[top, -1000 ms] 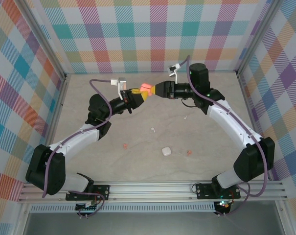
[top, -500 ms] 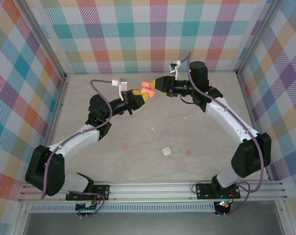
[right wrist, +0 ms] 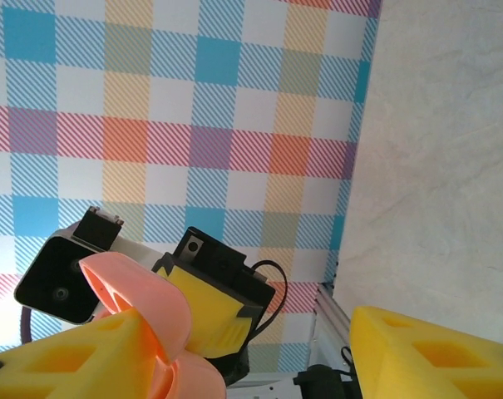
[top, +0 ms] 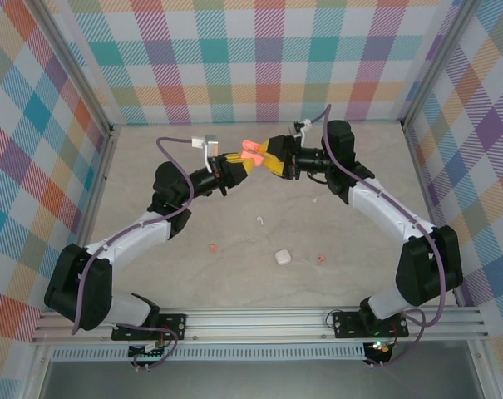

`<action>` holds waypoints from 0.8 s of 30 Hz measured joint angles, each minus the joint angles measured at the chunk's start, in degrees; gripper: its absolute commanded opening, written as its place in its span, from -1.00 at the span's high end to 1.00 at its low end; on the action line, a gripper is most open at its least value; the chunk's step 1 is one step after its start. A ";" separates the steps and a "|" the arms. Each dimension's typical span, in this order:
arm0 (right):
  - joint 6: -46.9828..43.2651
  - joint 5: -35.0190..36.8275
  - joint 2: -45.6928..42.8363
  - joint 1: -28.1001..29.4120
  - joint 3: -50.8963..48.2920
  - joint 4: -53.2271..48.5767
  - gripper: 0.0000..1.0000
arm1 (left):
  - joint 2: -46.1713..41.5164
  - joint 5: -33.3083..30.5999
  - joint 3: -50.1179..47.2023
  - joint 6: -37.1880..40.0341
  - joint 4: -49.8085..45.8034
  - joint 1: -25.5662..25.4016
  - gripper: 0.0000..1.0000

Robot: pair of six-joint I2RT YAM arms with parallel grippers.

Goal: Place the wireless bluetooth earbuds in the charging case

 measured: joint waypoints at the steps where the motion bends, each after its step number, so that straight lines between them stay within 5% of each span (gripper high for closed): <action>1: 1.18 0.00 0.00 0.00 -0.13 0.46 -0.26 | 0.17 -0.09 0.00 0.20 0.33 0.00 0.98; 11: 12.07 1.92 0.00 1.62 -1.22 5.66 -0.15 | 3.98 -3.96 0.00 2.21 5.49 -0.90 0.97; 24: 16.28 4.92 0.00 2.10 -1.27 8.46 0.25 | 6.03 -7.54 -0.61 3.32 9.97 -1.97 0.94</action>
